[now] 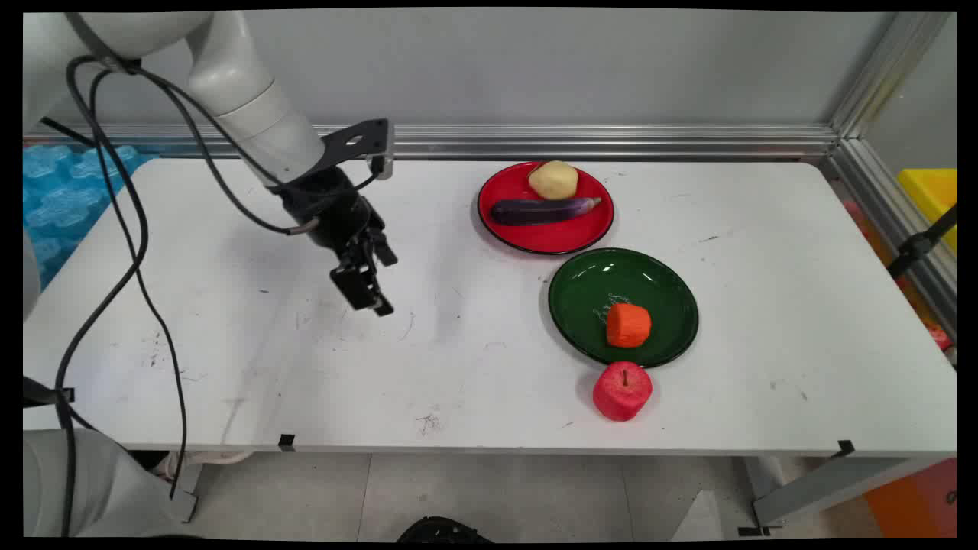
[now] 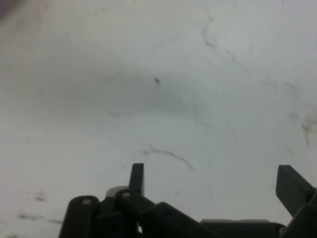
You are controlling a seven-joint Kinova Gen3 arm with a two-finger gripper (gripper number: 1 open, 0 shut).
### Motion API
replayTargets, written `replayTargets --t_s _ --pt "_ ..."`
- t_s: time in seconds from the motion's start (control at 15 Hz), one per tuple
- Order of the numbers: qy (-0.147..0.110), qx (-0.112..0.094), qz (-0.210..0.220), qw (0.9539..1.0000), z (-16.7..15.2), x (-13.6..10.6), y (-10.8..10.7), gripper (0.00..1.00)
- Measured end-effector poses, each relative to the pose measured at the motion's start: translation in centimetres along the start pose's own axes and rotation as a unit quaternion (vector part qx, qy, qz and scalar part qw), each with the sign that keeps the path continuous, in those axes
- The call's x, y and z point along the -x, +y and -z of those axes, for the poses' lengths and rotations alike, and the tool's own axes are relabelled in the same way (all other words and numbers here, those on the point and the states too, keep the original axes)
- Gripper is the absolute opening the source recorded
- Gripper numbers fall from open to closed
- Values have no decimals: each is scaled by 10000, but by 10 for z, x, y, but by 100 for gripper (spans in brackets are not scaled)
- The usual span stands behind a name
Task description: Pick up the eggplant from the red plate
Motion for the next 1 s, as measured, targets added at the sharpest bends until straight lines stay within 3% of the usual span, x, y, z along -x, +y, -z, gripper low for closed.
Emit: replayTargets --t_s 0.53,1.0 --pt "524 -565 -179 9969 -10 -46 -55 100" --pt "977 -865 -276 9911 -37 -80 -102 100"
